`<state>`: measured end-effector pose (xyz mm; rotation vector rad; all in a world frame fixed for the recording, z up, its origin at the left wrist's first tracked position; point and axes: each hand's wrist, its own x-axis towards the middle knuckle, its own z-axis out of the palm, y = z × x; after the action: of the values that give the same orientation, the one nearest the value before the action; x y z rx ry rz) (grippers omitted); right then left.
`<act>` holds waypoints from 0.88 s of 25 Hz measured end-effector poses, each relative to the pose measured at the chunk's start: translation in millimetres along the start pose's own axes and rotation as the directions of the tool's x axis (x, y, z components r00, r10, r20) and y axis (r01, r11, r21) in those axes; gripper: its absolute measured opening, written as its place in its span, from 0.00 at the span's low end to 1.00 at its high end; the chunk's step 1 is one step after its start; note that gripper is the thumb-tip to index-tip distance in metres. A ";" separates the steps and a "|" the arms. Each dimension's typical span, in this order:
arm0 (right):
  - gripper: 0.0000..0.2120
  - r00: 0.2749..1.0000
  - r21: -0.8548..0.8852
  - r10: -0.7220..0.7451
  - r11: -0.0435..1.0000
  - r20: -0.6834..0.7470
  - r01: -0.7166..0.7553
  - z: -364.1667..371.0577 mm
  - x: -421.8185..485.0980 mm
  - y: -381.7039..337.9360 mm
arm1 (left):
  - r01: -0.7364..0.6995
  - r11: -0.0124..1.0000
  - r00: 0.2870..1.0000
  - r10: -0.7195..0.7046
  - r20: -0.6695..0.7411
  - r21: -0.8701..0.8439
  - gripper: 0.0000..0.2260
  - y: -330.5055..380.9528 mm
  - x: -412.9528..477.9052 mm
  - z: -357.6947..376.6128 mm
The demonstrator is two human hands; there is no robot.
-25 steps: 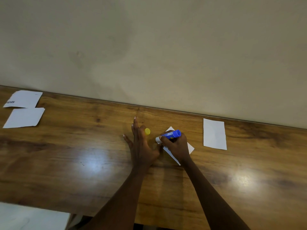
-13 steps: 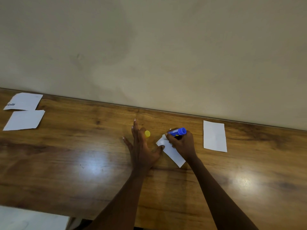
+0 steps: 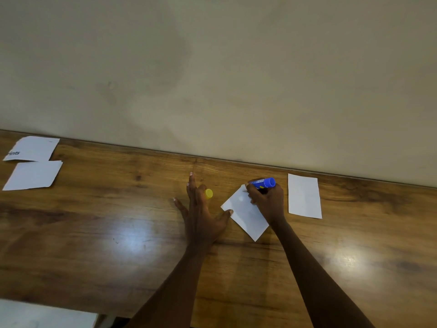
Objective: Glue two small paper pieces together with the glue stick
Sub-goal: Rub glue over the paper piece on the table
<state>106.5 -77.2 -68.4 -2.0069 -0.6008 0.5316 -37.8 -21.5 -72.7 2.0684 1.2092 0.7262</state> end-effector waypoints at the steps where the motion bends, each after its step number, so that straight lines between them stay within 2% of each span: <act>1: 0.11 1.000 0.001 0.007 1.000 0.002 -0.007 -0.5 0.4 -0.2 | -0.001 1.000 1.000 0.001 -0.002 0.004 0.42 0.2 -0.3 -0.1; 4: 0.12 1.000 0.104 0.028 0.994 0.015 -0.029 -2.9 -2.2 -4.8 | -0.005 1.000 1.000 0.005 -0.001 0.011 0.42 0.6 -0.8 0.1; 6: 0.14 0.995 0.230 0.034 0.973 -0.098 -0.011 -7.9 -11.5 -8.5 | -0.011 1.000 1.000 0.011 0.002 0.015 0.42 0.4 -0.9 0.6; 7: 0.14 0.980 0.212 0.021 0.977 -0.196 0.021 -10.9 -18.3 -7.6 | -0.015 1.000 1.000 0.015 0.000 0.014 0.42 0.2 -0.7 0.8; 9: 0.13 0.954 -0.069 -0.040 0.997 -0.296 0.021 -15.1 -37.7 0.8 | -0.019 1.000 1.000 0.019 0.000 0.022 0.43 -0.5 -1.0 1.4; 11: 0.16 0.979 -0.391 -0.013 0.918 -0.205 -0.069 -10.8 -56.6 6.5 | -0.028 0.999 1.000 0.028 0.000 0.042 0.43 -1.5 -1.4 2.4; 12: 0.18 0.989 -0.464 0.034 0.880 -0.145 -0.099 -7.0 -62.0 7.6 | -0.029 0.998 1.000 0.029 0.003 0.050 0.43 -1.8 -1.6 2.8; 13: 0.21 0.992 -0.465 0.070 0.878 -0.108 -0.113 -2.9 -64.1 5.9 | -0.028 0.998 1.000 0.028 0.007 0.055 0.43 -2.3 -1.7 3.1; 15: 0.23 0.987 -0.299 0.090 0.946 -0.132 -0.126 -1.9 -59.8 -2.8 | -0.035 0.997 0.999 0.035 0.013 0.064 0.43 -3.5 -1.5 3.7; 17: 0.25 0.970 0.018 0.128 0.992 -0.207 -0.127 -6.9 -55.2 -9.0 | -0.052 0.996 0.999 0.051 0.014 0.071 0.43 -4.3 -1.6 4.0; 20: 0.30 0.928 0.375 0.237 0.920 -0.288 -0.119 -6.7 -65.9 -8.1 | -0.054 0.995 0.999 0.053 0.010 0.081 0.43 -5.2 -1.0 5.3; 22: 0.32 0.894 0.453 0.301 0.882 -0.332 -0.129 5.3 -80.8 -5.6 | -0.050 0.994 0.999 0.050 0.008 0.094 0.42 -4.7 -0.5 6.2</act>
<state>38.8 -120.2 -55.9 -1.7008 0.0019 0.3358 -36.2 -21.6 -80.3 2.1837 1.2135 0.6974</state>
